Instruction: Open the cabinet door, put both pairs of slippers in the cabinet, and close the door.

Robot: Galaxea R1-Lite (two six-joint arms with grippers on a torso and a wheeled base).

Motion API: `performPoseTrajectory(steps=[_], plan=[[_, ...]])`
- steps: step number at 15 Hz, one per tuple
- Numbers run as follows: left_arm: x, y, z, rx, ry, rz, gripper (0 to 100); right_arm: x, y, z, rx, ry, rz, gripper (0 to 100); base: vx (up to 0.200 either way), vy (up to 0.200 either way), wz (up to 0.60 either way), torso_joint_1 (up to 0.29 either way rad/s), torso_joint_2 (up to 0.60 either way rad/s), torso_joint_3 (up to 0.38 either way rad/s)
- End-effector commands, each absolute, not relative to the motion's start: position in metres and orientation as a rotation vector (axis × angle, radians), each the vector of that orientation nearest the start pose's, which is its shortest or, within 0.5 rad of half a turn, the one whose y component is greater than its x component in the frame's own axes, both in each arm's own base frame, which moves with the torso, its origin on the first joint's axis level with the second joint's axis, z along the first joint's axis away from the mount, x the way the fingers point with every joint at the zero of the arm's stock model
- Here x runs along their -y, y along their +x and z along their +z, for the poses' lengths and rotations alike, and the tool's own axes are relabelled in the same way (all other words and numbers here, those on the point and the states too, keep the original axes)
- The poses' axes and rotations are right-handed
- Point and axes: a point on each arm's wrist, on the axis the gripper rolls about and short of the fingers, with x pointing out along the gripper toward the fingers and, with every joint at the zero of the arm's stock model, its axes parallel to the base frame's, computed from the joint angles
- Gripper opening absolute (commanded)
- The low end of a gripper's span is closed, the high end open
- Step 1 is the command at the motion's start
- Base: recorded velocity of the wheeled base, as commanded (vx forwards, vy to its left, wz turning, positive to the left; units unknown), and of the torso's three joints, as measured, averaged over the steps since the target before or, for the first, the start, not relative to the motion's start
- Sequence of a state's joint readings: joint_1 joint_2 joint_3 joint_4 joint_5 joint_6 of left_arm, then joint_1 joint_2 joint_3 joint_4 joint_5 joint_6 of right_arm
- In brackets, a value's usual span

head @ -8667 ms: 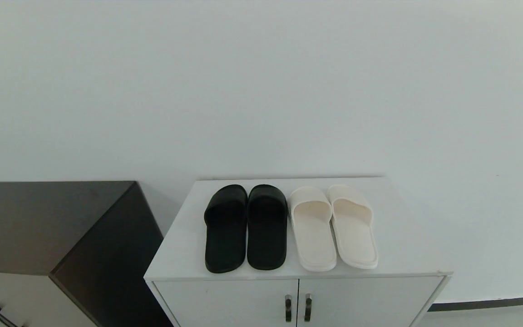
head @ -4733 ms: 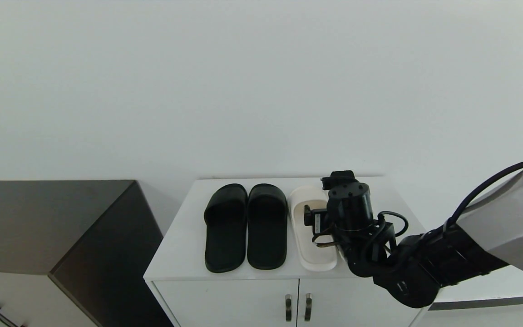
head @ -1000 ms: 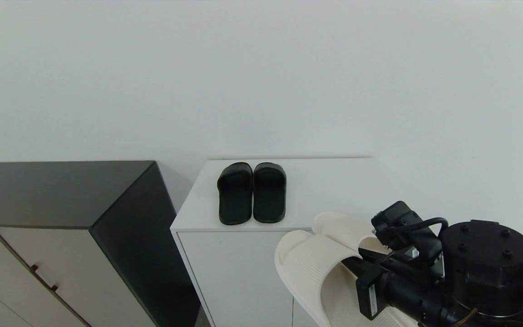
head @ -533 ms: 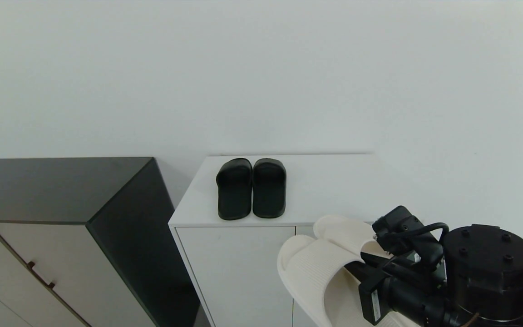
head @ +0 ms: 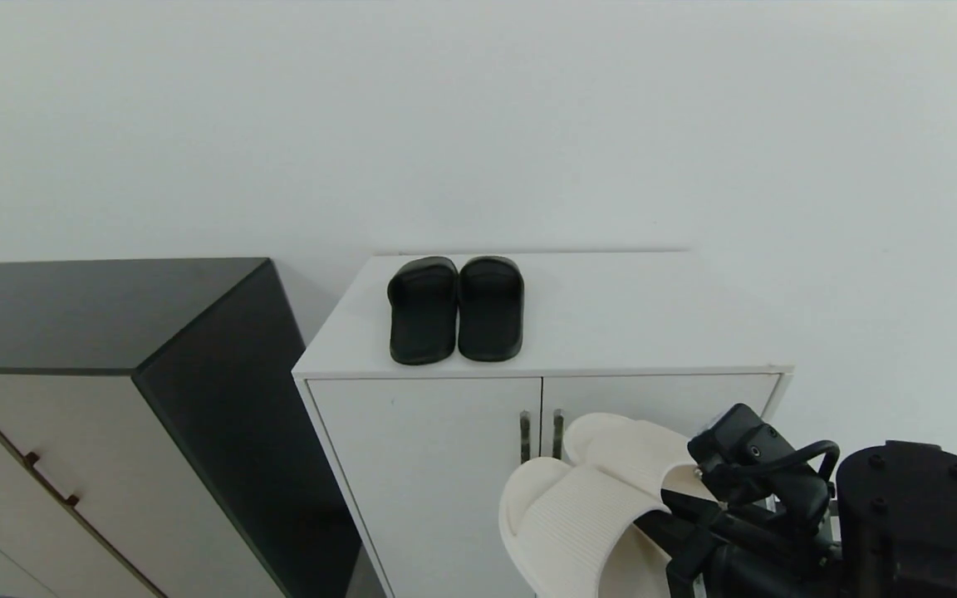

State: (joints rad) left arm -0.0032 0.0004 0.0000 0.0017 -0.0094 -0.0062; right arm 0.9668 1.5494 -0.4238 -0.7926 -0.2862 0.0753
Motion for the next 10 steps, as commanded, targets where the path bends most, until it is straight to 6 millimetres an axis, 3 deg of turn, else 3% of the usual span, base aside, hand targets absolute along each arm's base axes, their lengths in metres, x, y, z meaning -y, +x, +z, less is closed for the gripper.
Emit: performPoseTrajectory(steps=[1, 8, 9, 10], plan=[[0.0001, -0.0227, 0.0754, -0.003, -0.008, -0.012, 0, -0.1878, 0.1366, 0.1404, -0.304, -0.13, 0.666, 0, 0.0, 0.0, 0.0, -0.217, 0.53, 0.32], [0.0001, -0.0228, 0.0753, -0.002, -0.002, -0.011, 0, -0.1883, 0.1369, 0.1372, -0.315, -0.139, 0.665, 0, 0.0, 0.0, 0.0, -0.208, 0.52, 0.316], [0.0001, -0.0227, 0.0754, -0.003, -0.005, -0.011, 100, -0.1879, 0.1366, 0.1365, -0.317, -0.14, 0.665, 0, 0.0, 0.0, 0.0, -0.178, 0.51, 0.31], [0.0001, -0.0227, 0.0754, -0.003, -0.006, -0.011, 100, -0.1875, 0.1363, 0.1357, -0.32, -0.142, 0.664, 0, 0.0, 0.0, 0.0, -0.178, 0.5, 0.32]])
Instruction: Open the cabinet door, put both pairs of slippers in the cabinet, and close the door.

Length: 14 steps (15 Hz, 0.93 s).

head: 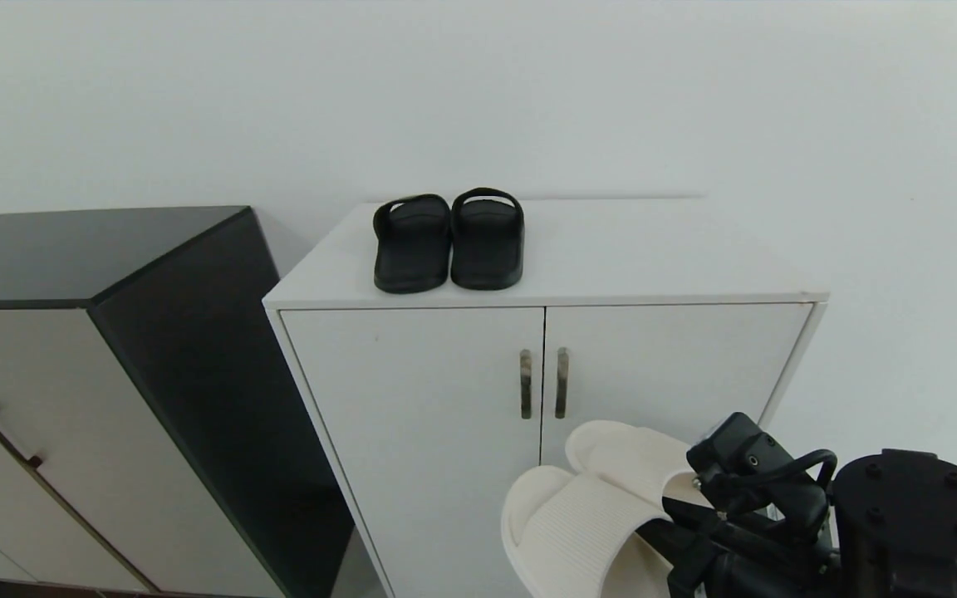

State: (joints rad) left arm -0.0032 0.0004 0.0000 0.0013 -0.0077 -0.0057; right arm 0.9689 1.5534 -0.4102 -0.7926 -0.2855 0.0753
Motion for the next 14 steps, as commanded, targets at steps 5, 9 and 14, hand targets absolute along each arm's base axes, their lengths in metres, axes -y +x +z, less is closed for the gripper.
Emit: performPoseTrajectory(steps=[5, 9, 14], plan=[[0.0001, -0.0227, 0.0754, -0.003, -0.005, -0.012, 100, -0.1865, 0.1356, 0.1309, -0.336, -0.154, 0.663, 0, 0.0, 0.0, 0.0, -0.161, 0.48, 0.319], [0.0002, -0.0227, 0.0754, -0.003, -0.002, -0.015, 100, -0.187, 0.1351, 0.1297, -0.341, -0.158, 0.667, 0, 0.0, 0.0, 0.0, -0.123, 0.47, 0.339], [0.0001, -0.0221, 0.0755, -0.011, -0.003, -0.012, 100, -0.188, 0.1333, 0.1293, -0.345, -0.159, 0.688, 0, 0.0, 0.0, 0.0, -0.071, 0.45, 0.371]])
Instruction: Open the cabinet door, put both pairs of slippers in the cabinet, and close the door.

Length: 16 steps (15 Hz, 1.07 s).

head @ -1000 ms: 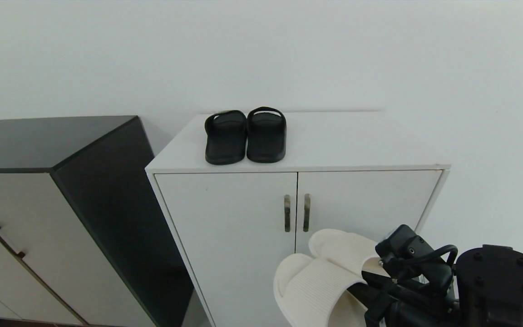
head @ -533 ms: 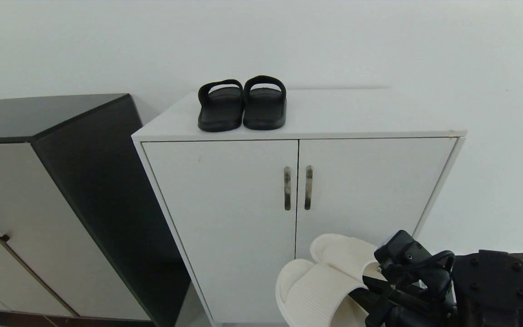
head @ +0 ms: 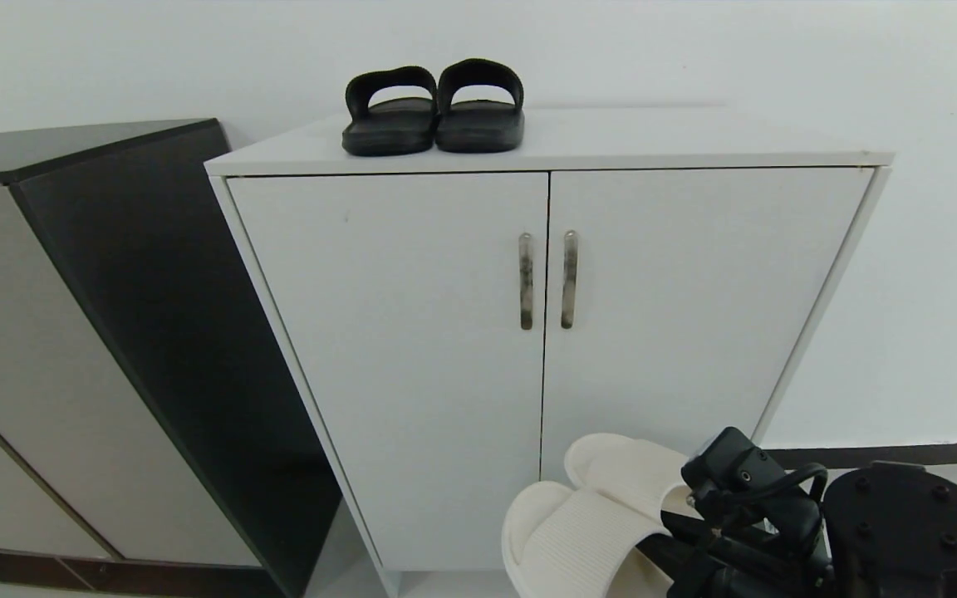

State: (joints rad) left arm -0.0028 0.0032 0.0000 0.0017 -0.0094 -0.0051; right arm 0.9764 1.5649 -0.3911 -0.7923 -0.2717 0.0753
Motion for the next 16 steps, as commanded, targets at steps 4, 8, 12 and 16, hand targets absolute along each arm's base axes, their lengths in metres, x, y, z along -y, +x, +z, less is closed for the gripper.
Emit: performPoseTrajectory(steps=[4, 8, 12, 16], plan=[[0.001, -0.016, 0.162, 0.042, -0.169, -0.101, 100, -0.188, 0.133, 0.129, -0.343, -0.158, 0.688, 0, 0.0, 0.0, 0.0, -0.014, 0.26, 0.245], [0.01, 0.044, 0.176, -0.147, -0.049, -0.368, 100, -0.187, 0.133, 0.13, -0.341, -0.156, 0.685, 0, 0.0, 0.0, 0.0, 0.001, 0.02, 0.012], [0.037, 0.098, 0.186, -0.213, 0.006, -0.626, 100, -0.188, 0.133, 0.128, -0.347, -0.159, 0.684, 0, 0.0, 0.0, 0.0, 0.0, 0.0, 0.0], [0.082, 0.124, 0.205, -0.147, 0.033, -0.839, 100, -0.188, 0.133, 0.128, -0.35, -0.162, 0.687, 0, 0.0, 0.0, 0.0, 0.0, 0.0, 0.0]])
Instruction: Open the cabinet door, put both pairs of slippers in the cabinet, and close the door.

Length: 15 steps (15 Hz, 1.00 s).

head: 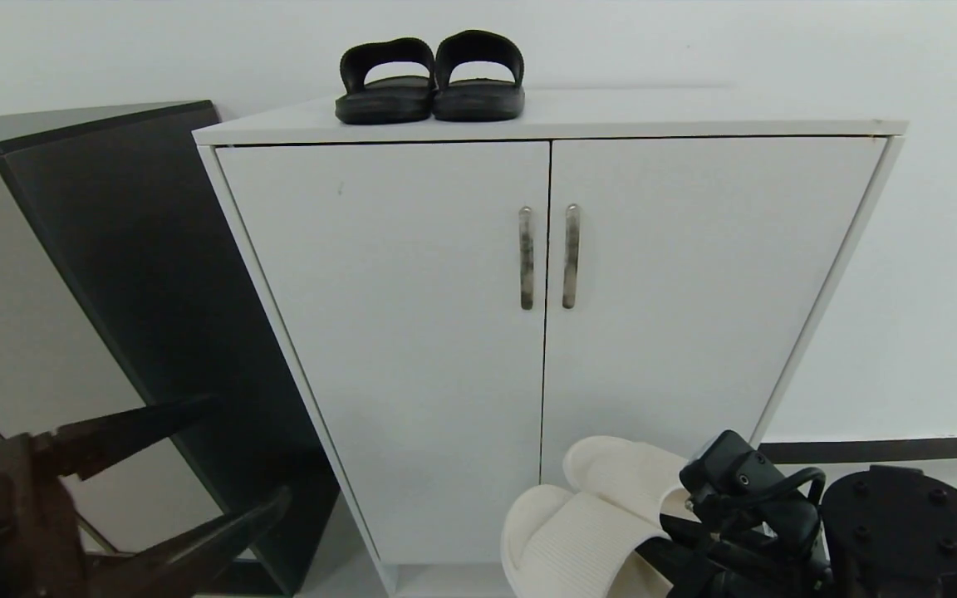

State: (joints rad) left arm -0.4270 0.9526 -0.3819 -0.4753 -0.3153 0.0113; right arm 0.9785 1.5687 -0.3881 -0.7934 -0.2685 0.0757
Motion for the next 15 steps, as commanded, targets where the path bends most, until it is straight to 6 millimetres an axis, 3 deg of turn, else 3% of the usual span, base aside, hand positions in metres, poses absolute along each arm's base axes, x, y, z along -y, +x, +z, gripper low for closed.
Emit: performPoseTrajectory(steps=[1, 5, 8, 12, 15], plan=[[0.094, 0.13, 0.214, -0.137, 0.031, -0.892, 100, -0.188, 0.133, 0.127, -0.352, -0.164, 0.687, 0, 0.0, 0.0, 0.0, 0.0, 0.0, 0.0], [0.163, 0.171, 0.23, -0.173, 0.006, -1.043, 100, -0.188, 0.134, 0.118, -0.386, -0.186, 0.684, 0, 0.0, 0.0, 0.0, 0.0, 0.0, 0.0], [0.2, 0.202, 0.238, -0.172, -0.072, -1.113, 100, -0.188, 0.13, 0.122, -0.368, -0.18, 0.695, 0, 0.0, 0.0, 0.0, 0.0, 0.0, 0.0], [0.23, 0.233, 0.254, -0.169, -0.16, -1.199, 100, -0.188, 0.129, 0.124, -0.361, -0.175, 0.701, 0, 0.0, 0.0, 0.0, 0.0, 0.0, 0.0], [0.239, 0.242, 0.263, -0.211, -0.281, -1.236, 100, -0.189, 0.128, 0.123, -0.366, -0.179, 0.705, 0, 0.0, 0.0, 0.0, 0.0, 0.0, 0.0]])
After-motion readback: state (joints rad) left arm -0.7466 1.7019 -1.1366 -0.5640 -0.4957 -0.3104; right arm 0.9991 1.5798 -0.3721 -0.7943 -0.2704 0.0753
